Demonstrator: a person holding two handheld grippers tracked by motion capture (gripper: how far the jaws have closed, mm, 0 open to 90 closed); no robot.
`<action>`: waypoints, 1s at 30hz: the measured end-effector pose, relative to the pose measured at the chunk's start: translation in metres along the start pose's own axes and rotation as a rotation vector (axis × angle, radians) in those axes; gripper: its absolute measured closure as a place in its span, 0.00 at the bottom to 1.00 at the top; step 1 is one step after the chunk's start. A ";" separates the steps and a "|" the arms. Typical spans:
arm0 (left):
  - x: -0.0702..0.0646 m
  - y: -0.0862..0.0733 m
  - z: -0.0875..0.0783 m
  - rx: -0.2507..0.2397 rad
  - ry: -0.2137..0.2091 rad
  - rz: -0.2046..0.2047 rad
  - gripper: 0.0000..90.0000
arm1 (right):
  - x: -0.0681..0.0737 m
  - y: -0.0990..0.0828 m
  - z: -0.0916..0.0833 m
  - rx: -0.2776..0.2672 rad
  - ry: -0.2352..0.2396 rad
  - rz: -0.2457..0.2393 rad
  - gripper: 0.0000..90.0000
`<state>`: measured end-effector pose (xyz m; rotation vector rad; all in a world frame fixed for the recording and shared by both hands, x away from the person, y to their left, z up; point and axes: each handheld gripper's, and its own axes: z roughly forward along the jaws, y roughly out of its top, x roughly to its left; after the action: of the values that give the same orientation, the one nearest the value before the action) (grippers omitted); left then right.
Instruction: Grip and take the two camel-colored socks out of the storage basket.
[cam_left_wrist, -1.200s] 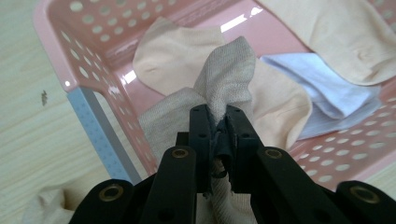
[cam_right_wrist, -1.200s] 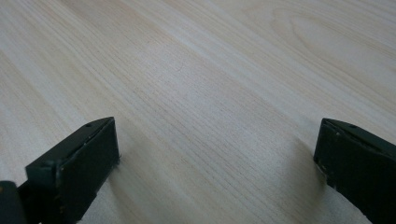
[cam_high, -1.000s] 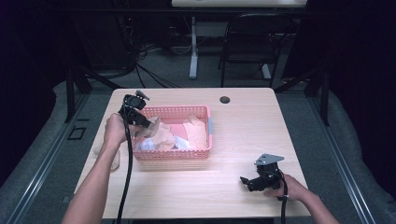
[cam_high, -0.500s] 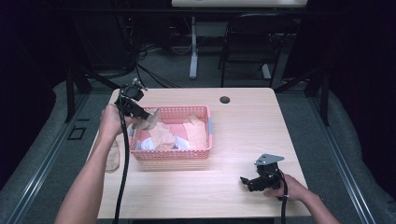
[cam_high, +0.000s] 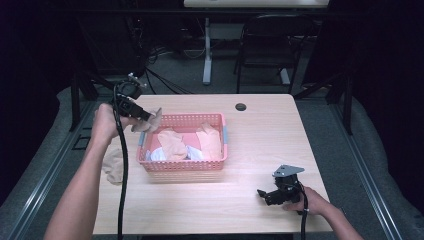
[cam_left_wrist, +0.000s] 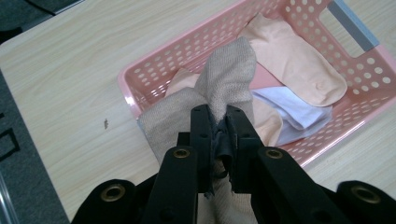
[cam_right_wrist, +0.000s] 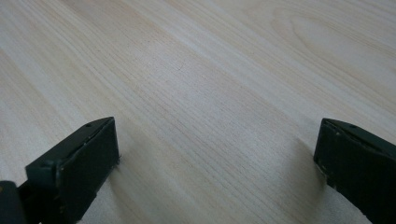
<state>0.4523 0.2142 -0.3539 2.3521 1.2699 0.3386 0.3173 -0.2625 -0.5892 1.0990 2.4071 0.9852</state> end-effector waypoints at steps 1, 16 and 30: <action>0.001 -0.001 -0.002 0.000 0.004 0.000 0.92 | 0.000 0.000 0.000 0.000 0.000 0.000 0.00; 0.027 -0.021 -0.027 -0.009 0.040 -0.052 0.92 | 0.000 0.000 0.000 0.000 0.000 -0.001 0.00; 0.047 -0.047 -0.037 -0.011 0.061 -0.104 0.92 | 0.000 0.000 0.000 0.000 0.000 0.000 0.00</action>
<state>0.4290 0.2861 -0.3449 2.2724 1.4089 0.3861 0.3173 -0.2625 -0.5892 1.0995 2.4073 0.9847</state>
